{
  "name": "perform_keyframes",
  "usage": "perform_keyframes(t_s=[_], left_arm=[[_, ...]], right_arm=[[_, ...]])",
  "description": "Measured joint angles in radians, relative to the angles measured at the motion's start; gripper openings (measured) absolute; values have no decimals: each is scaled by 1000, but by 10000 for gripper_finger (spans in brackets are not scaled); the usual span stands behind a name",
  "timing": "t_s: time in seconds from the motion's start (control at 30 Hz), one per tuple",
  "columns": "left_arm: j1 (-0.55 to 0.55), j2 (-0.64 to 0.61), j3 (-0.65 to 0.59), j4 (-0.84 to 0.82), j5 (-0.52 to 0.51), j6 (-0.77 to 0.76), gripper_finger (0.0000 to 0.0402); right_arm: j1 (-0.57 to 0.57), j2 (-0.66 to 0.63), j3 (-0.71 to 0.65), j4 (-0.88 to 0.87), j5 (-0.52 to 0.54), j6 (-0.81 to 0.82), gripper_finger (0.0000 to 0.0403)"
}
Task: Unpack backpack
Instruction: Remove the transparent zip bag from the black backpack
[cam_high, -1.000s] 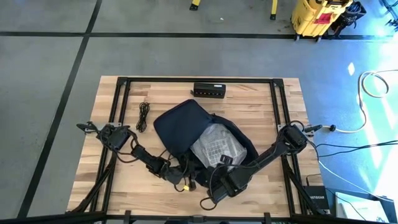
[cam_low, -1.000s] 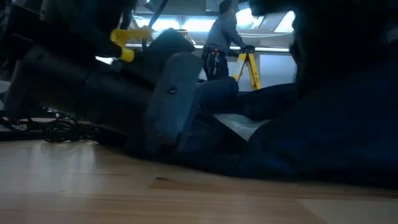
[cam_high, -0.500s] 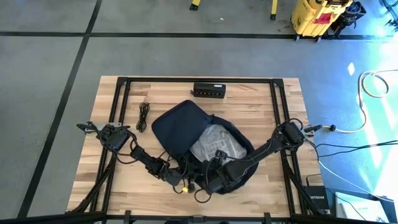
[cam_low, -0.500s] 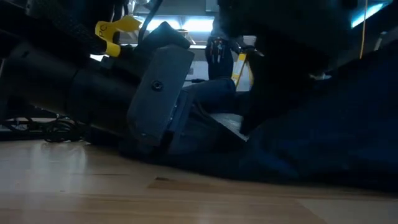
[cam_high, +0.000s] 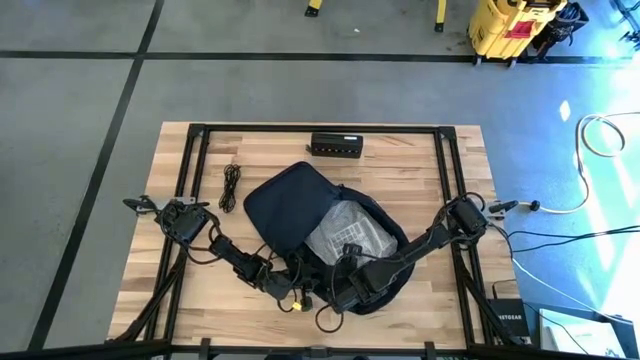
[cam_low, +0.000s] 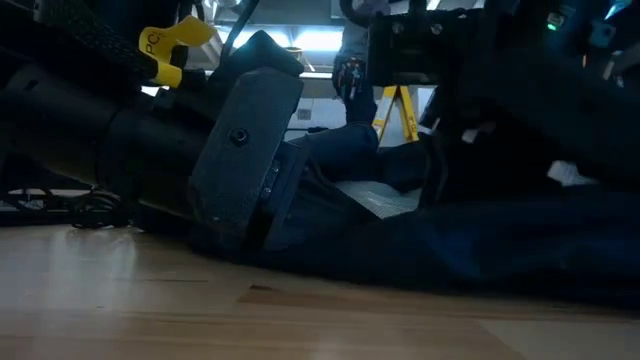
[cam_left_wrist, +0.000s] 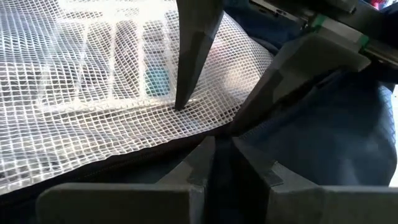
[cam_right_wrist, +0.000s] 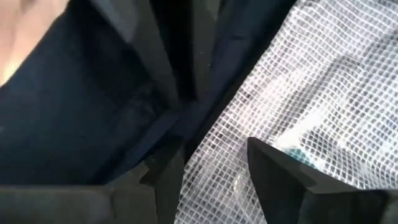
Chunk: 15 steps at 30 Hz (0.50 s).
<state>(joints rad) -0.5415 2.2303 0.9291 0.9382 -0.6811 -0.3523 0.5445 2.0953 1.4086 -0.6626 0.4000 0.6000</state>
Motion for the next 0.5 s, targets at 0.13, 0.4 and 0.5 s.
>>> perform_keyframes(t_s=[0.13, 0.4, 0.5], left_arm=[[0, 0, 0, 1, 0, 0, 37], [1, 1, 0, 4, 0, 0, 37], [1, 1, 0, 9, 0, 6, 37]], right_arm=[[-1, 4, 45, -1, 17, -75, 159], [21, 34, 86, -37, 46, -212, 159], [27, 45, 91, -23, 37, -211, 159]])
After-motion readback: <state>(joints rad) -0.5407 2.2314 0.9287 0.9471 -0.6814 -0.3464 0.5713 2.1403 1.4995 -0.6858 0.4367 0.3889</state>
